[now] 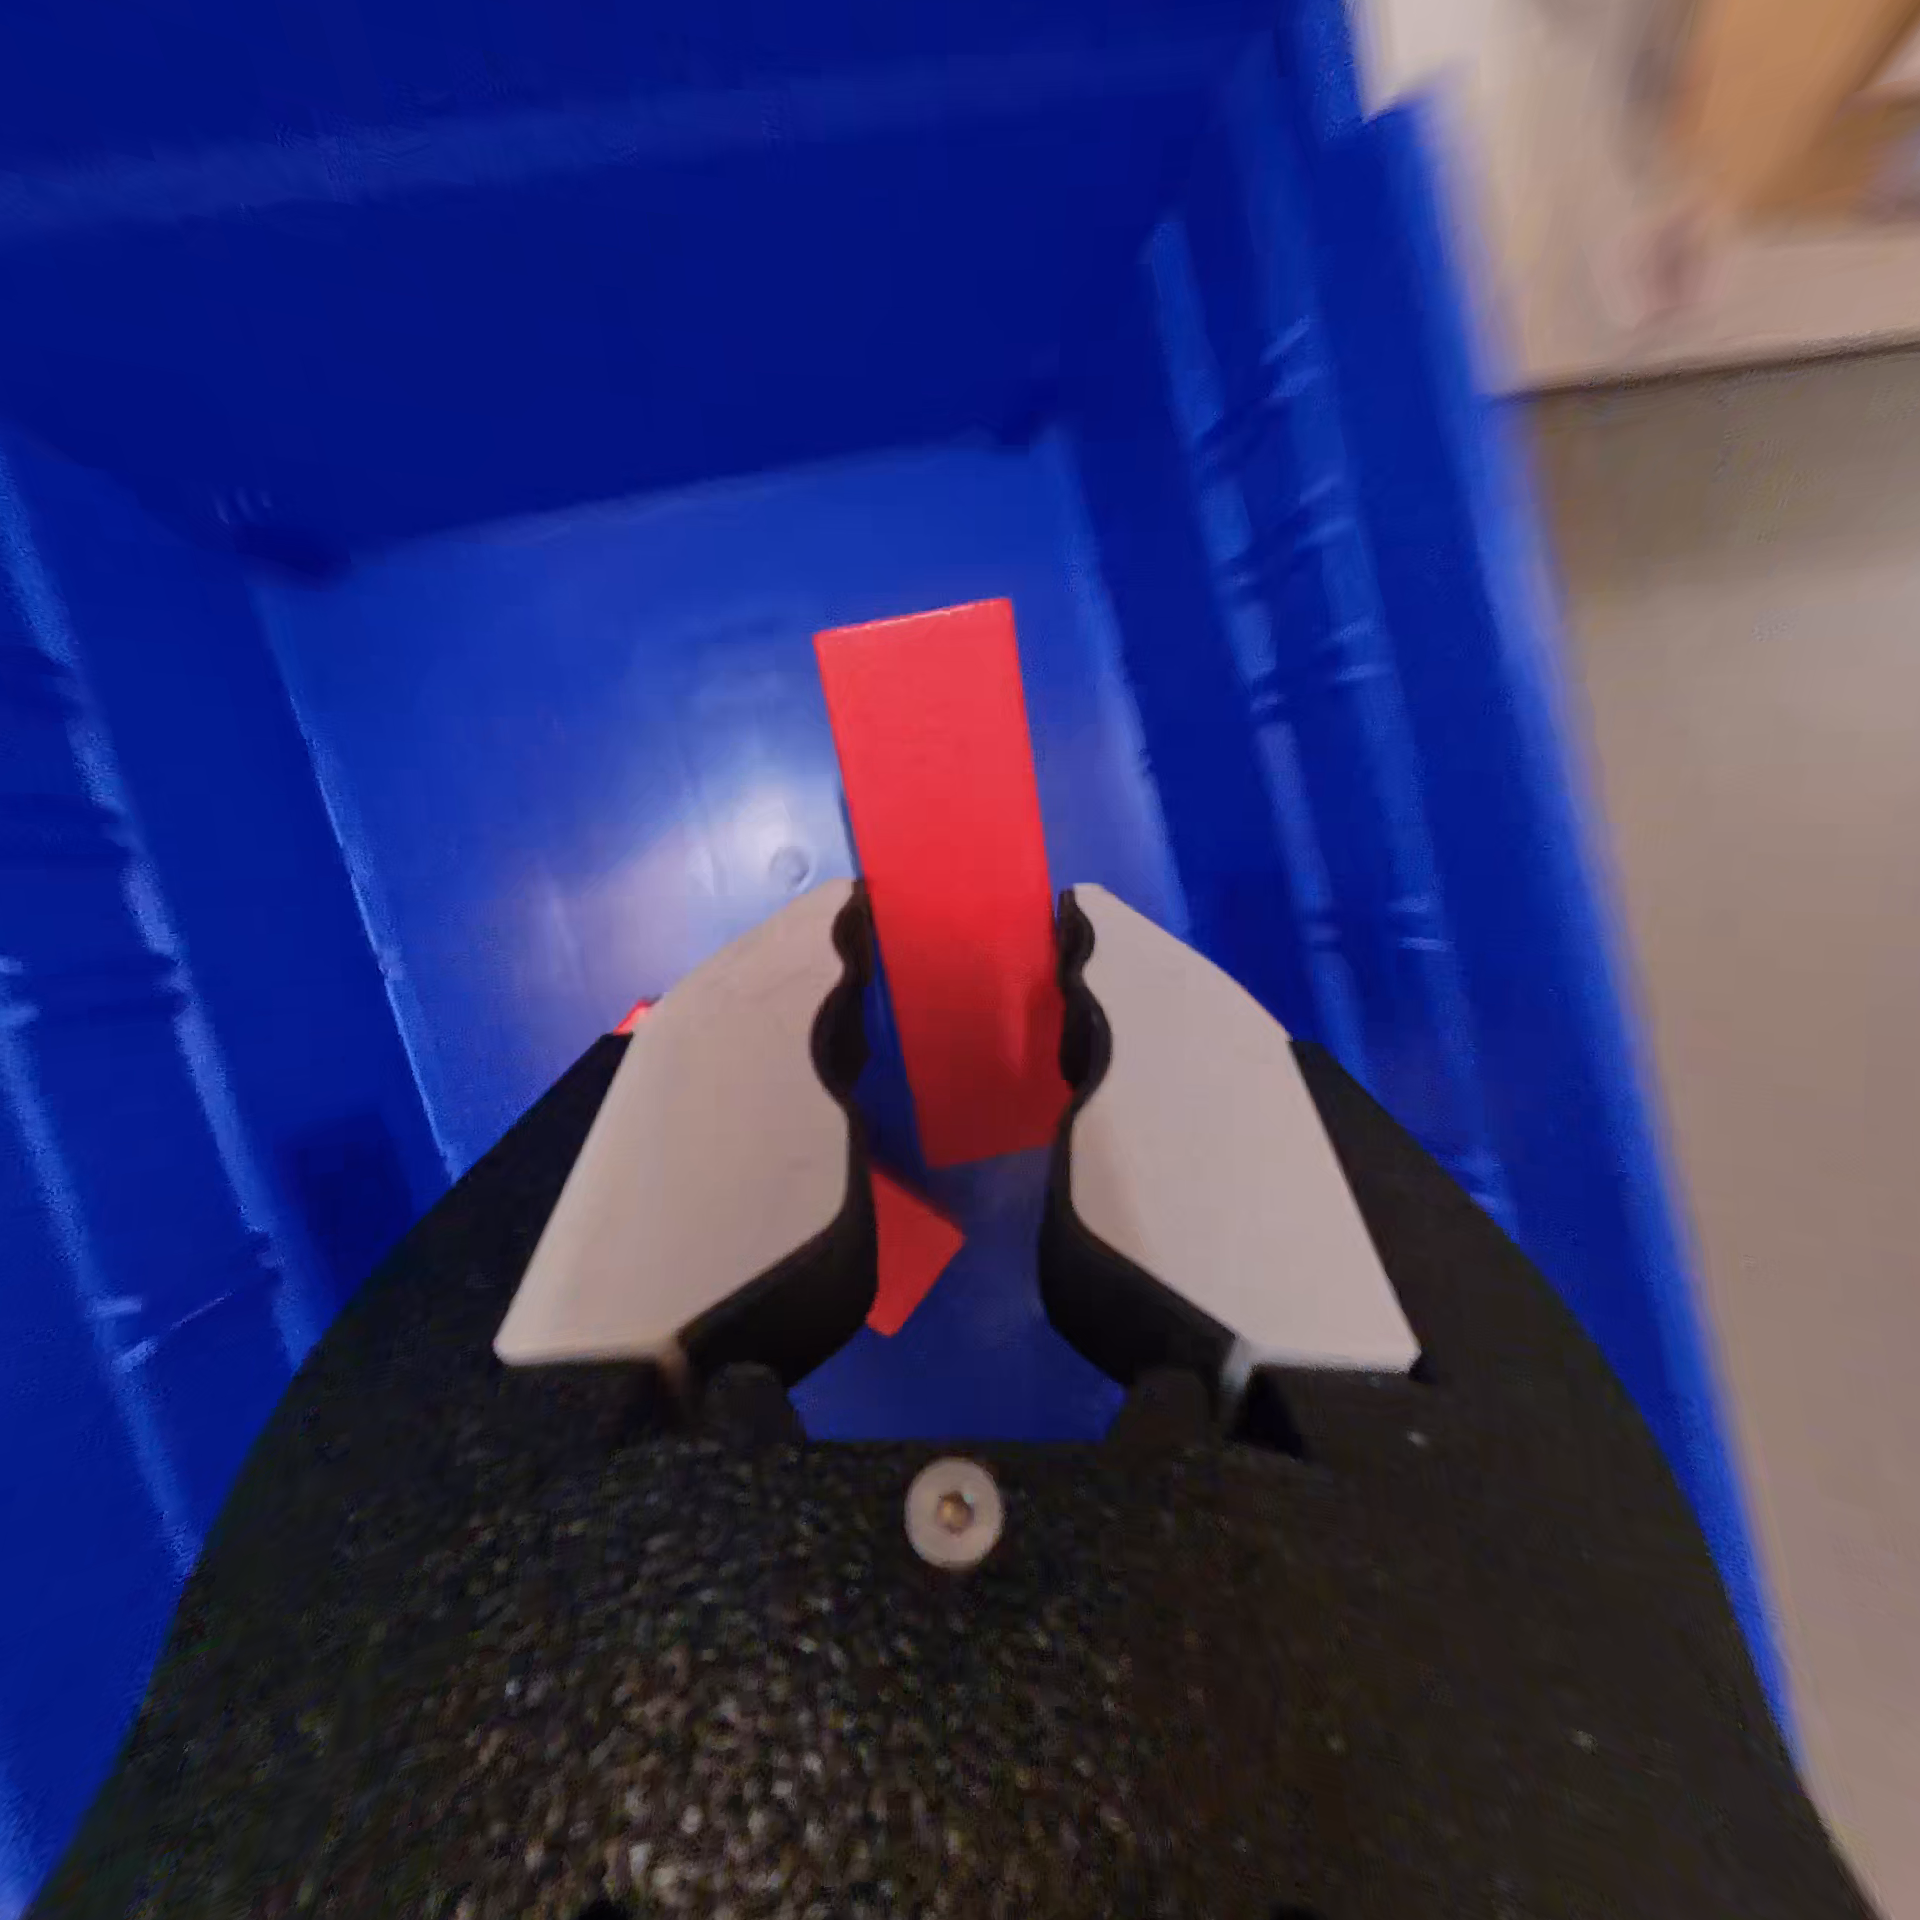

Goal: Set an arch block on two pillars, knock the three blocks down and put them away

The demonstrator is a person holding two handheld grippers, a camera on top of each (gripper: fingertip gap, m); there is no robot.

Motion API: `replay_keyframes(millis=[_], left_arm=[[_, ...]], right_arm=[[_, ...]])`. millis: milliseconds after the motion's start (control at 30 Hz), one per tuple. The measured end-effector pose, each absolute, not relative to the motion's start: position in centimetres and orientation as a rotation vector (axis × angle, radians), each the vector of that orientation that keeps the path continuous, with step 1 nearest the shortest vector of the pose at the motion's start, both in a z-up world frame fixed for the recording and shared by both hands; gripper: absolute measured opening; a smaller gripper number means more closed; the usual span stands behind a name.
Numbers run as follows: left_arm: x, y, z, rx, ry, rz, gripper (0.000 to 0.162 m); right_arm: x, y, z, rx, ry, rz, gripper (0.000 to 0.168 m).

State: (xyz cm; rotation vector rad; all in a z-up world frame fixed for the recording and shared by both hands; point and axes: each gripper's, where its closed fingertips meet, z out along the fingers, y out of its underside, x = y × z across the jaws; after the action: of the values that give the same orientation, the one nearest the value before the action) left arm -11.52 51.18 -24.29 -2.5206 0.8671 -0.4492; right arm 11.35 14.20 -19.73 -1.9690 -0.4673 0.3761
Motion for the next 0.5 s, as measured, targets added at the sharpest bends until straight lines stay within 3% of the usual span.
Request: replay_keyframes(millis=[167,267,500], left_arm=[[-6.6,45.4,-13.0,-1.986,0.958,-0.898,0.034],[-2.8,37.7,-8.8,-1.65,1.157,-1.153,0.034],[2.5,22.3,-7.4,-1.04,1.478,-1.543,0.033]], right_arm=[[8.5,16.1,-13.6,-1.754,-0.601,0.513,0.087],[7.3,17.7,-8.3,-1.561,-0.586,0.655,0.071],[5.2,20.6,-4.5,-1.459,-0.632,0.789,0.068]])
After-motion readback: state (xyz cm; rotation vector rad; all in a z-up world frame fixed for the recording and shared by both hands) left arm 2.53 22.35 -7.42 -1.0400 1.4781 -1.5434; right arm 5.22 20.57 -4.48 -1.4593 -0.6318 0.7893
